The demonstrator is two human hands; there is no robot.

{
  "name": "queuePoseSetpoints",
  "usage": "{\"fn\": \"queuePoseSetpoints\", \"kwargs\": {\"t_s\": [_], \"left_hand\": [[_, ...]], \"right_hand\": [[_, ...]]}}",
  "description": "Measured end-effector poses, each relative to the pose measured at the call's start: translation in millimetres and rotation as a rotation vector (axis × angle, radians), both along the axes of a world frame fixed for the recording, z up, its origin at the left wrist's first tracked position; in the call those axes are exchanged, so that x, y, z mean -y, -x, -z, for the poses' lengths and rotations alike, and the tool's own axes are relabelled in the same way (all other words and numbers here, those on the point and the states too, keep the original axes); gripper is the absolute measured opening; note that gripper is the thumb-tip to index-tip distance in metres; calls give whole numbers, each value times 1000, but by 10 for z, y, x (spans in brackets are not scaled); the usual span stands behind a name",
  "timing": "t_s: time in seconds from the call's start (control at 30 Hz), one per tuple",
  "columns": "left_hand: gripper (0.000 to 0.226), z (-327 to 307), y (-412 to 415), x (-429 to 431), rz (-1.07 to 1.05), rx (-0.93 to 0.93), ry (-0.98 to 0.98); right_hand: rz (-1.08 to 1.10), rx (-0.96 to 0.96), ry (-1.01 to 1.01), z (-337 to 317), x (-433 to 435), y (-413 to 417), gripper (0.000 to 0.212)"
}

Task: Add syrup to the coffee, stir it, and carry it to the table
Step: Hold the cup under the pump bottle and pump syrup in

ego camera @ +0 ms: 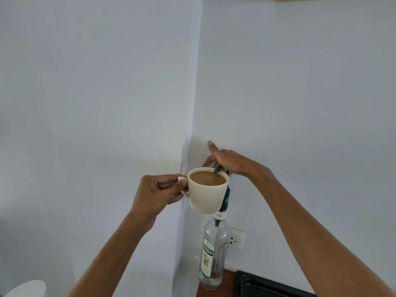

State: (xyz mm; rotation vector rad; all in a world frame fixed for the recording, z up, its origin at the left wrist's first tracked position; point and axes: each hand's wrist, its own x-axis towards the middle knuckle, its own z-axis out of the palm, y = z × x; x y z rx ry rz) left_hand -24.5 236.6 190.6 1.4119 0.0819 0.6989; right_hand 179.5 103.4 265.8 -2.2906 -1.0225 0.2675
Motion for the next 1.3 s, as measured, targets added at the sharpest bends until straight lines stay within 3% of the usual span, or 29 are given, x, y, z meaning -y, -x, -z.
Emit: {"fn": "queuePoseSetpoints", "kwargs": {"t_s": [0.37, 1.3], "left_hand": [[17, -68, 11, 4, 6, 13, -5], [15, -77, 15, 73, 6, 7, 24]], "right_hand": [[4, -10, 29, -164, 9, -7, 93], [26, -26, -154, -5, 3, -58, 91]]}}
